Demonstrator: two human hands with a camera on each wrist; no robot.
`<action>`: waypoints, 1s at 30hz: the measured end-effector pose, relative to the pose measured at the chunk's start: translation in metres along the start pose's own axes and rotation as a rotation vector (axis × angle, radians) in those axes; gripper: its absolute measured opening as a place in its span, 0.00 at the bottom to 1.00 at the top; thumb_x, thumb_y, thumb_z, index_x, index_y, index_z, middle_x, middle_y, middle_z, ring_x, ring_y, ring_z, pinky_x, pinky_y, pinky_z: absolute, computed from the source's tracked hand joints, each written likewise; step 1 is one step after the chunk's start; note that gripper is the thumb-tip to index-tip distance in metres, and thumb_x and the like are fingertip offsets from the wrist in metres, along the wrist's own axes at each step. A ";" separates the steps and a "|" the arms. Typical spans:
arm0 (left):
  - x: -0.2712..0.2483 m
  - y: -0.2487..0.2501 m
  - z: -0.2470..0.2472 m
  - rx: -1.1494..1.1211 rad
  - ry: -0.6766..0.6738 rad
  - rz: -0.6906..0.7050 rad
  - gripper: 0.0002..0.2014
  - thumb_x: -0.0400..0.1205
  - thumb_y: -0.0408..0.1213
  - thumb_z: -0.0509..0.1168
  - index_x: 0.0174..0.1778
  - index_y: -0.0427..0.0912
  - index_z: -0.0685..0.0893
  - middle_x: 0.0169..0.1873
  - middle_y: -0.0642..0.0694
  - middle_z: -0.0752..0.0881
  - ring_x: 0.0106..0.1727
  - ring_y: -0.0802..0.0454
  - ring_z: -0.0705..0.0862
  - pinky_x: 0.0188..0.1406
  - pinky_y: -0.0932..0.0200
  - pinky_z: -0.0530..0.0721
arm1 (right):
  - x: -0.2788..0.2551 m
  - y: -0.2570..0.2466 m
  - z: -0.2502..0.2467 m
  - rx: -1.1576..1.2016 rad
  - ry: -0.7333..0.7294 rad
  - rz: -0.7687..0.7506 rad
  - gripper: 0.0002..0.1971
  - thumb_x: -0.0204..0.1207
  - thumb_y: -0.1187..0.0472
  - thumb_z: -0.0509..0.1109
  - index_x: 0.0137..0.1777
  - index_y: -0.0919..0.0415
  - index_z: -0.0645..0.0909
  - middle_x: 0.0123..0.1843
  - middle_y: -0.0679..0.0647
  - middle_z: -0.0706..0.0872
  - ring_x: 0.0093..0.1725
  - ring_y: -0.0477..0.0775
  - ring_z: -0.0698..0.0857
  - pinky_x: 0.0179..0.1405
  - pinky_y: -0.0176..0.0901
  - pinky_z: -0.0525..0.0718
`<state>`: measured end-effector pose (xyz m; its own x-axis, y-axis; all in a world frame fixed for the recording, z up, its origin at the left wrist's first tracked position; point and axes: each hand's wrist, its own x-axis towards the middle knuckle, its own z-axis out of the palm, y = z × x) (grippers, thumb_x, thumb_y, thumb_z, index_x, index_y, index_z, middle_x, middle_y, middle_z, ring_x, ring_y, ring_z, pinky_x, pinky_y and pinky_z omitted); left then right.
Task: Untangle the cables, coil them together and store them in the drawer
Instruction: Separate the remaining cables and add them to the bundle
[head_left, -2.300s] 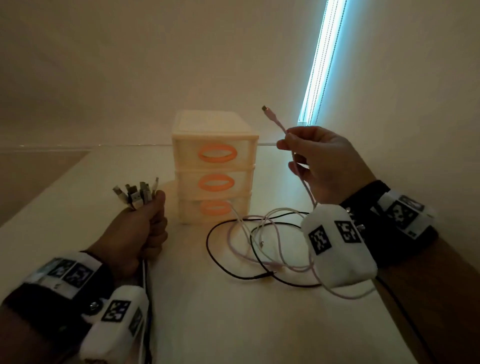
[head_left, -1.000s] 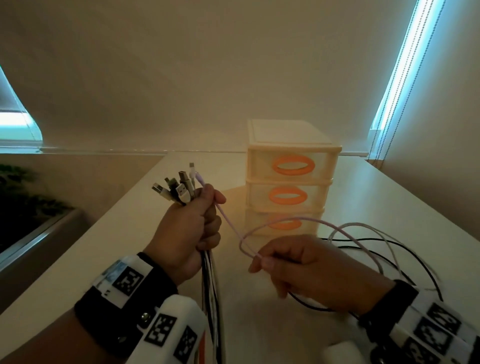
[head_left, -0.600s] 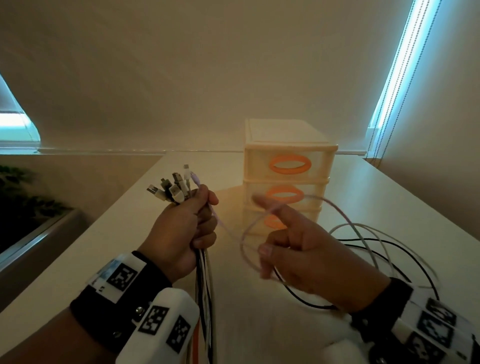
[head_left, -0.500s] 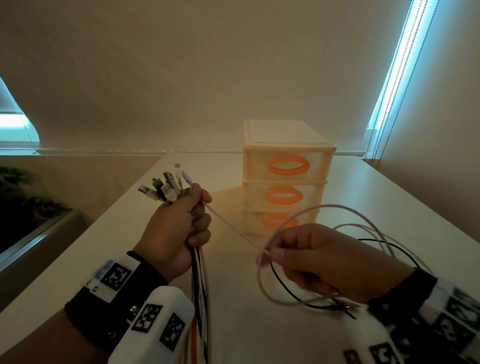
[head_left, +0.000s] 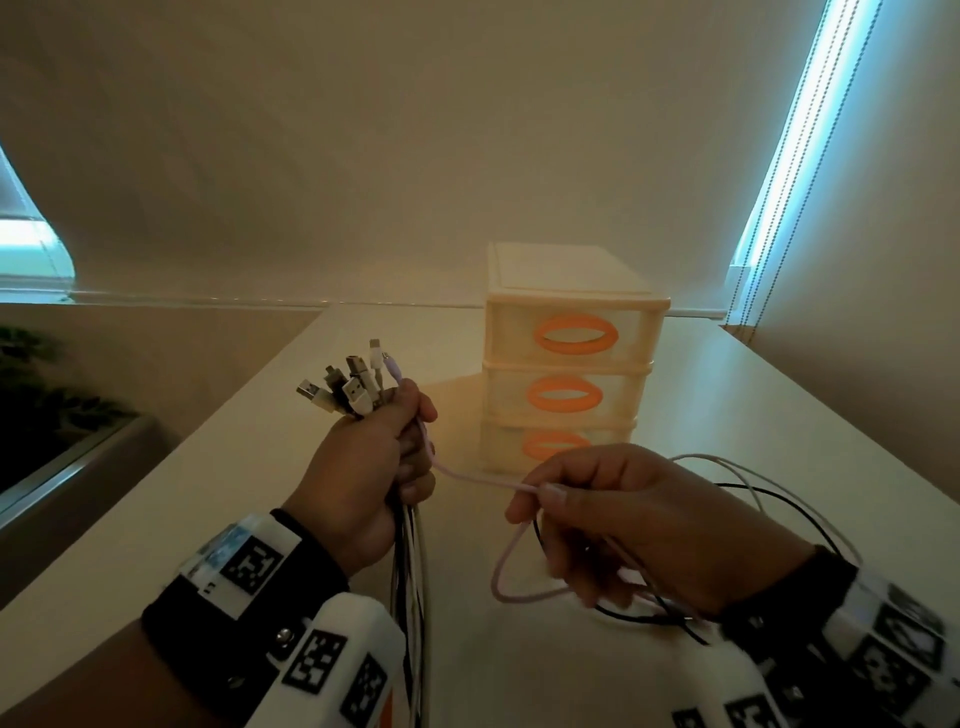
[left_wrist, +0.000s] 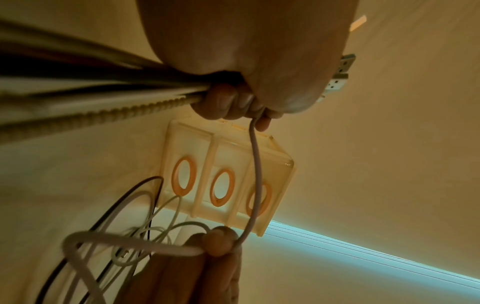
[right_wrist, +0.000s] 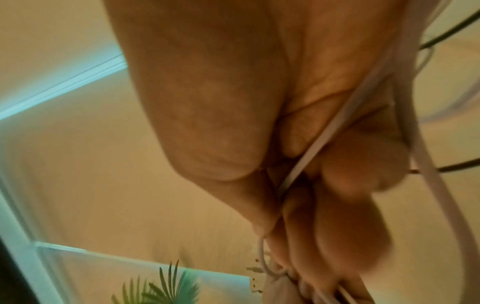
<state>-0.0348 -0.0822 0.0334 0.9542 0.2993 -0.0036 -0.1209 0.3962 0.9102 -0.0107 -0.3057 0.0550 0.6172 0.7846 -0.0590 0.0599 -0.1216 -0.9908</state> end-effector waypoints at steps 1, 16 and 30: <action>0.000 0.002 0.000 0.001 0.023 0.000 0.18 0.91 0.46 0.58 0.39 0.40 0.79 0.26 0.47 0.63 0.22 0.54 0.63 0.19 0.61 0.65 | 0.001 0.001 0.004 0.032 -0.013 0.019 0.12 0.84 0.62 0.64 0.55 0.69 0.85 0.42 0.68 0.89 0.34 0.61 0.87 0.24 0.42 0.82; -0.014 0.030 0.005 -0.541 -0.270 -0.124 0.19 0.91 0.46 0.55 0.35 0.44 0.77 0.30 0.51 0.81 0.29 0.54 0.85 0.30 0.59 0.86 | 0.006 0.007 -0.024 -0.063 0.234 0.287 0.08 0.81 0.60 0.72 0.49 0.67 0.85 0.33 0.59 0.86 0.25 0.50 0.78 0.24 0.39 0.77; -0.039 0.008 0.021 0.153 -0.644 -0.246 0.19 0.90 0.43 0.59 0.35 0.38 0.80 0.59 0.24 0.87 0.63 0.29 0.87 0.64 0.42 0.87 | 0.009 -0.008 0.013 -0.488 0.573 -0.310 0.07 0.82 0.57 0.72 0.42 0.53 0.85 0.30 0.42 0.86 0.28 0.39 0.83 0.30 0.29 0.78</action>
<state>-0.0672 -0.1090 0.0495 0.9268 -0.3752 -0.0138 0.1138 0.2457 0.9626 -0.0156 -0.2896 0.0607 0.8143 0.4089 0.4120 0.5474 -0.3046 -0.7795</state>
